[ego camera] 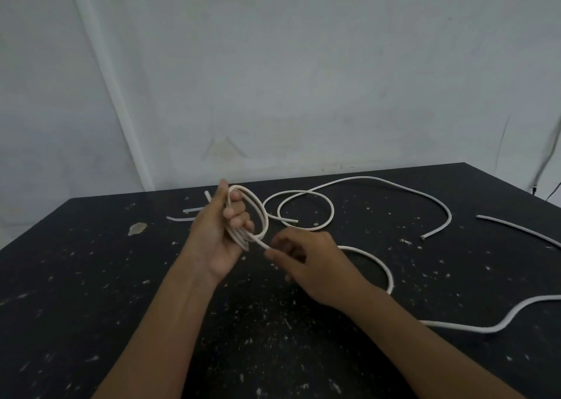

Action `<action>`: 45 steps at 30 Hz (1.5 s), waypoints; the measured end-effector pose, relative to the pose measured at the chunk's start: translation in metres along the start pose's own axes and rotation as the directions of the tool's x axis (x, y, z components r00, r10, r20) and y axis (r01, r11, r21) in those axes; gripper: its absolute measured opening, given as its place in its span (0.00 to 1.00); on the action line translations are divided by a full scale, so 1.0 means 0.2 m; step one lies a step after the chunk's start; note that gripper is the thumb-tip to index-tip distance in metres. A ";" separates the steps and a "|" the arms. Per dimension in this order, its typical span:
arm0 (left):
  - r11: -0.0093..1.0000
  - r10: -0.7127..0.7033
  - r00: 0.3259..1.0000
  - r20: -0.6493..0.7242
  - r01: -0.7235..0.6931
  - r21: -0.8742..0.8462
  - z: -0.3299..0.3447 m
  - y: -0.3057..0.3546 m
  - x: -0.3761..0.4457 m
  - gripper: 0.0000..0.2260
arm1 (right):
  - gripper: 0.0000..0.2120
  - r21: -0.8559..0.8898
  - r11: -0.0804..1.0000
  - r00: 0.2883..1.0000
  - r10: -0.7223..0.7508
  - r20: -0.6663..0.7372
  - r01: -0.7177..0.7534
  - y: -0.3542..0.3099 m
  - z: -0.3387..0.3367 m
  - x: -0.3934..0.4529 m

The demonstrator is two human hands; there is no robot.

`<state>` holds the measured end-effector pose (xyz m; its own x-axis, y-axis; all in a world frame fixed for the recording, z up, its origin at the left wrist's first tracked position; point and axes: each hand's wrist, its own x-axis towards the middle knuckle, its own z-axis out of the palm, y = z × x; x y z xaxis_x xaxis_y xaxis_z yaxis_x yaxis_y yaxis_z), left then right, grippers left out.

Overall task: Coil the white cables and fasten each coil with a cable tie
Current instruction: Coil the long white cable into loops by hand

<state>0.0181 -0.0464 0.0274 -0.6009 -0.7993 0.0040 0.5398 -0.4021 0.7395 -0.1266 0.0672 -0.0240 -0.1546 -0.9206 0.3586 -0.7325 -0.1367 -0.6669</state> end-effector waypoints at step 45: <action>0.575 -0.072 0.972 0.225 -0.144 0.805 0.10 -0.10 -0.09 0.21 | 0.17 0.761 0.600 0.864 0.491 -0.110 -0.245 0.01 -0.22 0.08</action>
<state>0.0076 -0.0148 0.0258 -0.7555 -0.6471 0.1022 -0.0778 0.2434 0.9668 -0.1597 0.0694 0.0093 -0.5664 -0.8224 0.0539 0.1029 -0.1355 -0.9854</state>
